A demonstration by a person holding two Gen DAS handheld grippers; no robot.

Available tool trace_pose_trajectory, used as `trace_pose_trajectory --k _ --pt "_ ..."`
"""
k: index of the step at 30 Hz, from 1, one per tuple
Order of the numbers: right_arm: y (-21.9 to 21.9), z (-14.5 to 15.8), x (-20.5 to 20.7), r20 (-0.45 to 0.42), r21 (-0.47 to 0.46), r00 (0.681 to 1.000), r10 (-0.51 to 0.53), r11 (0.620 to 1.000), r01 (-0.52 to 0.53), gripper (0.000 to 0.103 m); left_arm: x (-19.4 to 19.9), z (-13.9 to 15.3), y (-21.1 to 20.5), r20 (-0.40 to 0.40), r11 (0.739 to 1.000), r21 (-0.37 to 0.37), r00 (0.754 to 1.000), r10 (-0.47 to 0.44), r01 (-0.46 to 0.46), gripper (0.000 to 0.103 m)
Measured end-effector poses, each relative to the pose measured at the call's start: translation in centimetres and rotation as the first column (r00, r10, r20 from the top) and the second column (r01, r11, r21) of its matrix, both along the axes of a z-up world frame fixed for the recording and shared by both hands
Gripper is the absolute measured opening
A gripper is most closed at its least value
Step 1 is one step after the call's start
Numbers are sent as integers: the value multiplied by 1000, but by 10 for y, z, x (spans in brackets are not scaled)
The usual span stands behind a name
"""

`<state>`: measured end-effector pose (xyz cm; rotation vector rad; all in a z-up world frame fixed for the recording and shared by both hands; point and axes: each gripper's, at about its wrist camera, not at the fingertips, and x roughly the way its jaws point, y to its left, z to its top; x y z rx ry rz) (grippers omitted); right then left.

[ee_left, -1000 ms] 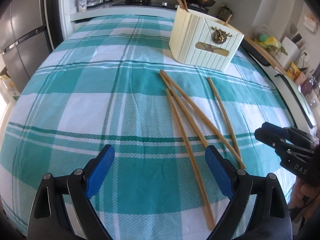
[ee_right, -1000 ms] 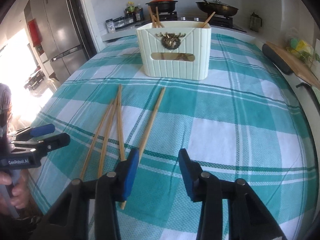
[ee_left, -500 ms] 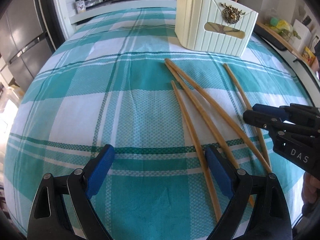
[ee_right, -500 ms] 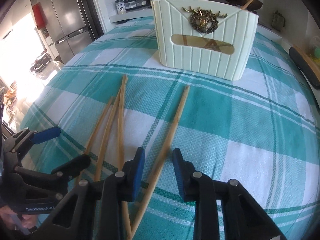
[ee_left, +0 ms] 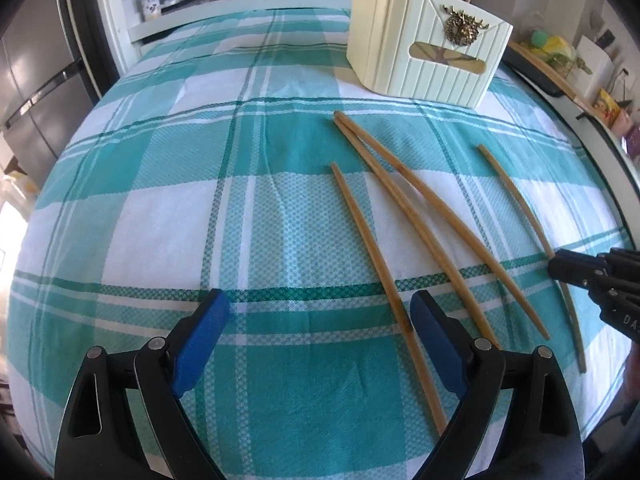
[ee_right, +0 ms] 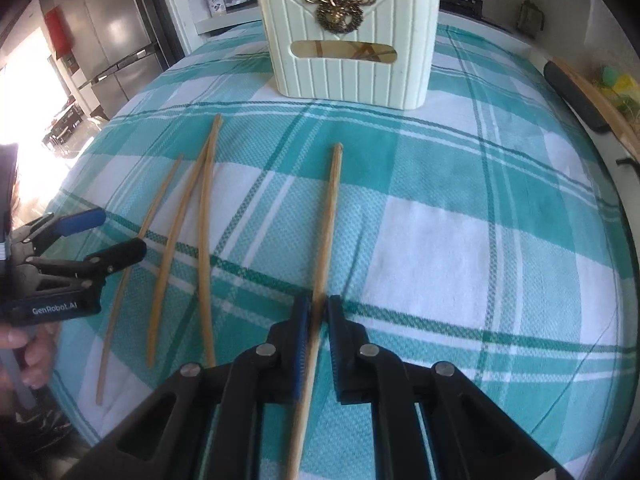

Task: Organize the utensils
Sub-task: 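Close the right tool on a chopstick while the left tool grasps another chopstick, then lift and carry both chopsticks with both tools over the caddy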

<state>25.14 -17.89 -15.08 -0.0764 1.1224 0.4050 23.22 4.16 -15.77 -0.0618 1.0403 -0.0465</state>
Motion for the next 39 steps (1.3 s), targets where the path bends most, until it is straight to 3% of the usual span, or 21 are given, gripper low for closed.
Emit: trace_pose_trajectory --k 4,8,12,15,25,28,29,30,34,39 --pt "-4 3 8 -1 -6 1000 2 1000 -2 26 9 4 11 -13 995 -102 1000 10 -11 91" --pt "0 7 22 -24 -1 999 42 999 -42 28 24 5 13 -30 989 -150 1000 7 -11 84" --pt "8 2 43 -56 -12 996 71 997 -71 28 41 3 -4 -38 998 -60 999 -26 24 67" --pt "18 2 60 -74 -22 993 90 996 -92 28 52 2 -12 -47 999 -6 998 -42 42 61" --pt "62 -4 104 -94 -66 988 125 989 -131 27 64 2 -19 -71 995 24 993 -92 94 55" --pt "67 -5 118 -93 -70 990 110 991 -116 25 67 3 -22 -64 994 15 992 -107 108 25" --pt "68 -5 120 -87 -87 991 103 990 -111 16 66 3 -22 -62 994 4 992 -112 113 9" --pt "68 -5 122 -79 -101 992 98 989 -106 10 65 3 -21 -57 994 -11 992 -113 112 7" --pt "55 -1 123 -64 -25 995 71 997 -73 7 62 8 -17 -22 994 -59 995 -98 97 3" --pt "31 50 93 63 108 997 46 993 -52 7 47 46 -6 98 990 -112 993 -69 80 3"
